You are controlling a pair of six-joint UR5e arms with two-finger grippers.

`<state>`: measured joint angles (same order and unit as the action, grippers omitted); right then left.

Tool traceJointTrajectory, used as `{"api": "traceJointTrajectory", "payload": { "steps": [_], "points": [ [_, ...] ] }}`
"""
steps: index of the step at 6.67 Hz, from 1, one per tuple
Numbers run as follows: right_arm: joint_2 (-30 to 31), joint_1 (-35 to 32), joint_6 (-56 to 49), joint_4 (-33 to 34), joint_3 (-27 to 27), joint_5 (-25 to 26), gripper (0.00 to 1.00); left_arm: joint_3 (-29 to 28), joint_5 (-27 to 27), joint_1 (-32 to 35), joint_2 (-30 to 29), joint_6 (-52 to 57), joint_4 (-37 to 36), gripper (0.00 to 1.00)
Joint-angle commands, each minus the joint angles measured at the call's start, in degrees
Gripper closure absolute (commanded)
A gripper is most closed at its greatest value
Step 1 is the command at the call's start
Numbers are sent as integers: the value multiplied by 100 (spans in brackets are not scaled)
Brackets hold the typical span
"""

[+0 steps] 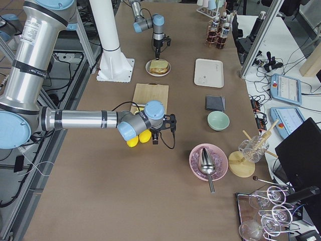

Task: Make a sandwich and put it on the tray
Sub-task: 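Reach the left gripper to the plate rim and grasp it, then carry the sandwich plate with the left gripper onto the white tray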

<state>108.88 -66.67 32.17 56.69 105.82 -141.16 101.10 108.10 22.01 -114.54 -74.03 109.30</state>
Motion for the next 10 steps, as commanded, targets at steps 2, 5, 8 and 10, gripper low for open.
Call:
{"api": "traceJointTrajectory", "payload": {
  "steps": [2, 5, 8, 10],
  "points": [
    [-16, -48, 0, 9, 9, -52, 0, -64, 9, -21, -7, -164, 230, 100],
    [-25, -144, 0, 9, 18, -263, 0, 102, 79, 145, -16, -376, 416, 100],
    [1, -144, 0, 0, 27, -254, 0, 59, 482, 487, -16, -595, 960, 100],
    [1, -144, 0, 0, 18, -254, 0, -307, 903, 978, -382, -631, 1023, 100]
  ]
}}
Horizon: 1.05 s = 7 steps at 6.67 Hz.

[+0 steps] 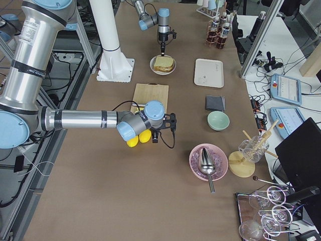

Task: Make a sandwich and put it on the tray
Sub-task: 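Carry the sandwich plate with the left gripper onto the white tray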

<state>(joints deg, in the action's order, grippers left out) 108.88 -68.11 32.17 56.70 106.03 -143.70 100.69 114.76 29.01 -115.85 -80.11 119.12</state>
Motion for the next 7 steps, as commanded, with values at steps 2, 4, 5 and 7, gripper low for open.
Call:
{"api": "traceJointTrajectory", "payload": {
  "steps": [2, 4, 5, 7],
  "points": [
    [2, 17, 0, -10, -3, 0, 0, -1144, 729, 892, -936, 30, 41, 100],
    [-33, 26, 0, -18, 5, 0, 0, -2319, 1082, 1490, -1586, 494, 50, 100],
    [-51, 52, 0, -10, -21, 0, 0, -3074, 1110, 1702, -1972, 705, 163, 100],
    [-95, 69, 0, -1, -21, 0, 0, -4422, 1101, 1906, -2580, 787, 795, 100]
  ]
}}
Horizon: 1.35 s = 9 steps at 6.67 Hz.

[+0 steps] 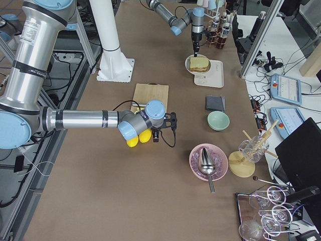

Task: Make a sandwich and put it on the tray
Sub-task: 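Carry the sandwich plate with the left gripper onto the white tray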

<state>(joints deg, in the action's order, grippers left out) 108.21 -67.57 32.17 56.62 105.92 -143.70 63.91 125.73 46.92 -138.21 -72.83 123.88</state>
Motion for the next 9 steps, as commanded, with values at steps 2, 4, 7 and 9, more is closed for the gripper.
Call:
{"api": "traceJointTrajectory", "payload": {
  "steps": [2, 4, 7, 9],
  "points": [
    [-54, -2, 0, 7, -2, 0, 0, -1815, -57, 133, -854, 76, 828, 100],
    [-45, -2, 0, 7, -2, 0, 0, -2197, -214, 98, -1102, 85, 954, 100],
    [-45, -2, 9, 7, 16, 0, 0, -2357, -338, 54, -1130, 85, 1165, 100],
    [-37, -19, 9, 7, 33, -9, 0, -2357, -646, -139, -1121, 32, 1367, 57]
  ]
}}
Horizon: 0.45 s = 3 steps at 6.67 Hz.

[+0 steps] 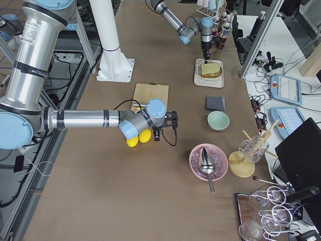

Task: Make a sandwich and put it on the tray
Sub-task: 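Lower the plate onto the tray and open the left gripper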

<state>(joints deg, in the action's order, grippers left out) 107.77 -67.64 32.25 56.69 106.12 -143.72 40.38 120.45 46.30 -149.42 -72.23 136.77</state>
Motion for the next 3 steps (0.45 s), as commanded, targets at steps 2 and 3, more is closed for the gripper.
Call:
{"api": "traceJointTrajectory", "payload": {
  "steps": [2, 3],
  "points": [
    [16, -30, 35, 0, 58, -7, 0, 127, -110, -77, 27, -28, 104, 3],
    [7, -30, 35, 0, 58, -7, 0, 693, -66, -33, 288, -97, 26, 3]
  ]
}}
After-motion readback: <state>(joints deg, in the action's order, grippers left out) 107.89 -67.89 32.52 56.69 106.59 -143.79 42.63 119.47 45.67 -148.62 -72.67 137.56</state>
